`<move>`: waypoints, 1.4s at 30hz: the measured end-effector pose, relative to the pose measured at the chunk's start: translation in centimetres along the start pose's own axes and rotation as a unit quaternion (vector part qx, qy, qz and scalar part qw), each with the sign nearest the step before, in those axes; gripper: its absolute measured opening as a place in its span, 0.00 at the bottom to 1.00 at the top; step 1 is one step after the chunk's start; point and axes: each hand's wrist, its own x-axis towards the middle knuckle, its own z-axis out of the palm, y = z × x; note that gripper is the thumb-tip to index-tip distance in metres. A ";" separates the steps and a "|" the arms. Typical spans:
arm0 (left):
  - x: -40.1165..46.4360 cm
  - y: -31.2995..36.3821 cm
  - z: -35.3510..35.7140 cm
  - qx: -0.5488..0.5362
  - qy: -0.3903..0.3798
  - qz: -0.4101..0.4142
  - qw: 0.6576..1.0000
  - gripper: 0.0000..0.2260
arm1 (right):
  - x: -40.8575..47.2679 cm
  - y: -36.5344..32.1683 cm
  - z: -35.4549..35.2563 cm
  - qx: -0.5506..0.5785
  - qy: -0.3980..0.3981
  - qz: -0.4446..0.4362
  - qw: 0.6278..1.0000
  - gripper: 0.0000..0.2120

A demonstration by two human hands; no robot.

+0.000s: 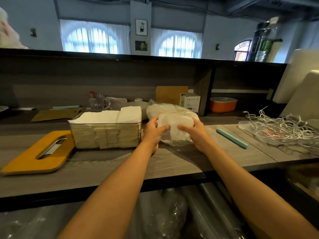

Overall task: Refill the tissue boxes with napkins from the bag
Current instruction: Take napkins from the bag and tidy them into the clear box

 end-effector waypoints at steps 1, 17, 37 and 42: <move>-0.4 0.1 0.0 0.010 -0.001 0.002 1.000 0.24 | -0.5 -0.1 -0.1 0.004 0.009 -0.011 1.000 0.20; -6.4 2.0 0.3 0.056 0.149 0.057 0.986 0.14 | -5.9 -0.8 4.1 -0.032 0.051 -0.030 0.998 0.25; -7.0 1.9 0.7 0.222 0.222 0.090 0.945 0.11 | -5.6 -0.5 5.2 -0.015 0.151 -0.003 0.988 0.12; -7.2 2.0 0.9 0.214 0.210 0.082 0.950 0.10 | -5.9 -1.2 5.6 -0.023 0.111 -0.005 0.994 0.10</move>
